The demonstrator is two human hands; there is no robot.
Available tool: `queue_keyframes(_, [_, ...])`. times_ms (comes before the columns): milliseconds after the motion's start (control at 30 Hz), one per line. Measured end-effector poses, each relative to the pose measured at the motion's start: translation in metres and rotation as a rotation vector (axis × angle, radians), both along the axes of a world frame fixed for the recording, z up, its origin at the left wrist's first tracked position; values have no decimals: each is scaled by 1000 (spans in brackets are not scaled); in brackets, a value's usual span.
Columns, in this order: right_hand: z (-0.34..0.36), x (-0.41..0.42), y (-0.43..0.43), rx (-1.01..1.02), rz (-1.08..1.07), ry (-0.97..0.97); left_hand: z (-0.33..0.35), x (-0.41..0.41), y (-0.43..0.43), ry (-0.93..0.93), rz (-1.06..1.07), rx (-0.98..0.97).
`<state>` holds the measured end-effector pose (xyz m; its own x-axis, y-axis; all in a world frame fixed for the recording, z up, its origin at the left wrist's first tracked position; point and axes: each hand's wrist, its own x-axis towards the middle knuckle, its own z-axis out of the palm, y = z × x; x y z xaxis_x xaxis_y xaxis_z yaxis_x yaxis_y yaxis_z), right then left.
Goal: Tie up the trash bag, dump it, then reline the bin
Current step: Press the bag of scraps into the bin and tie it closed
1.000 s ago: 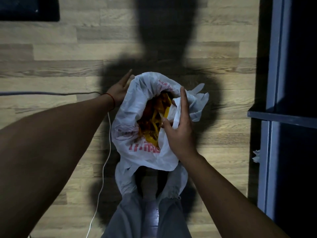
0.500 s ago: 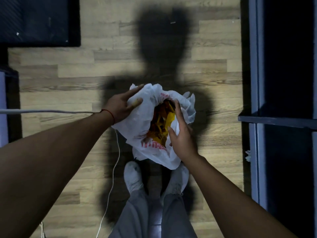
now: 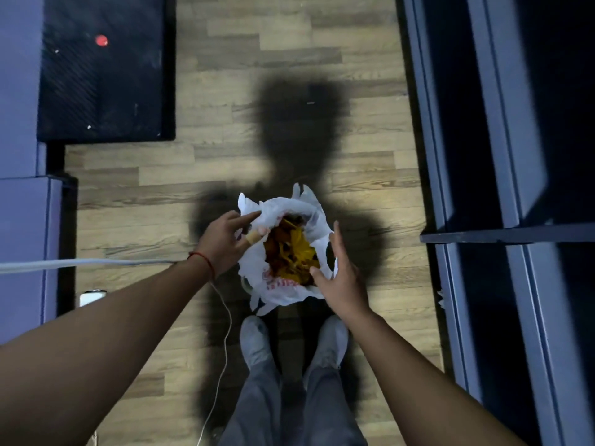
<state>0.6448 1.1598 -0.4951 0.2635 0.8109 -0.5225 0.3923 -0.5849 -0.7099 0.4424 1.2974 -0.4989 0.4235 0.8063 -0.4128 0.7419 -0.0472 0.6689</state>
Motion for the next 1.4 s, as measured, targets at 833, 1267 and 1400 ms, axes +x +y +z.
queue_keyframes(833, [-5, -25, 40, 107, -306, 273, 8, 31, -48, -169, -108, 77])
queue_keyframes(1267, [-4, -15, 40, 189, -322, 266, -12, 49, -21, -61, -433, 303])
queue_keyframes(1400, [-2, -12, 44, 186, -296, 161, -11, 56, -29, -59, -278, 95])
